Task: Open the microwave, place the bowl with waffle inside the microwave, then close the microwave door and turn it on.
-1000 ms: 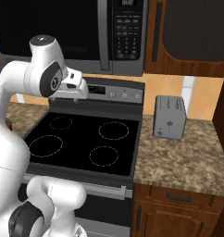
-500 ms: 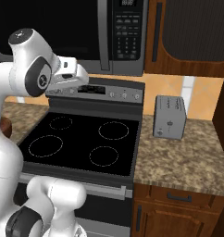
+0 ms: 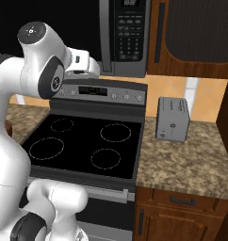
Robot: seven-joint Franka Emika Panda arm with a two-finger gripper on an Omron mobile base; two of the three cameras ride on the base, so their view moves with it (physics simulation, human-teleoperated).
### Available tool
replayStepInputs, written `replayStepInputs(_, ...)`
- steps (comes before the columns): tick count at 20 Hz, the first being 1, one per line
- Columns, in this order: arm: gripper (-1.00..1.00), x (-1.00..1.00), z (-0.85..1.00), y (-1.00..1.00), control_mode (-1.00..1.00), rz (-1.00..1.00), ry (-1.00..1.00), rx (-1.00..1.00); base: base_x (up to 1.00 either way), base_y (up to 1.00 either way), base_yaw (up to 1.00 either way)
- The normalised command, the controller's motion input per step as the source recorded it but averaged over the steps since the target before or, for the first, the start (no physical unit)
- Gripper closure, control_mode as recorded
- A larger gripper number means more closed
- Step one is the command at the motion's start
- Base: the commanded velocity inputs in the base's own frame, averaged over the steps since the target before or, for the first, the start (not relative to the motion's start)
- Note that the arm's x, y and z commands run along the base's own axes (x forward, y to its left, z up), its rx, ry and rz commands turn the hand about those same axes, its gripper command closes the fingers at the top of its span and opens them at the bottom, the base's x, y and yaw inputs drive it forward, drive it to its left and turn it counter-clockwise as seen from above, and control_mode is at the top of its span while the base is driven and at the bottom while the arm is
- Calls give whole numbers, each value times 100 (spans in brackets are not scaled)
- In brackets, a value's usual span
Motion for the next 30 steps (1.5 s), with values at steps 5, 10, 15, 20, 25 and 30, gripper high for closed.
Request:
replayStepInputs(5, -100, 8, 46, -1, -100, -1, -3, 8, 0, 0, 0)
replayStepInputs(10, -100, 38, 3, -8, -100, -1, -11, 5, 0, 0, 0)
replayStepInputs(15, -100, 47, 0, -20, -100, 0, -10, 5, 0, 0, 0)
replayStepInputs(20, -100, 51, 0, -21, -100, 0, -6, 3, 0, 0, 0)
replayStepInputs(25, -100, 53, 0, -16, -100, -1, -2, 0, 0, 0, 0)
replayStepInputs(30, -100, 59, 0, -11, -100, 0, 0, 0, 0, 0, 0)
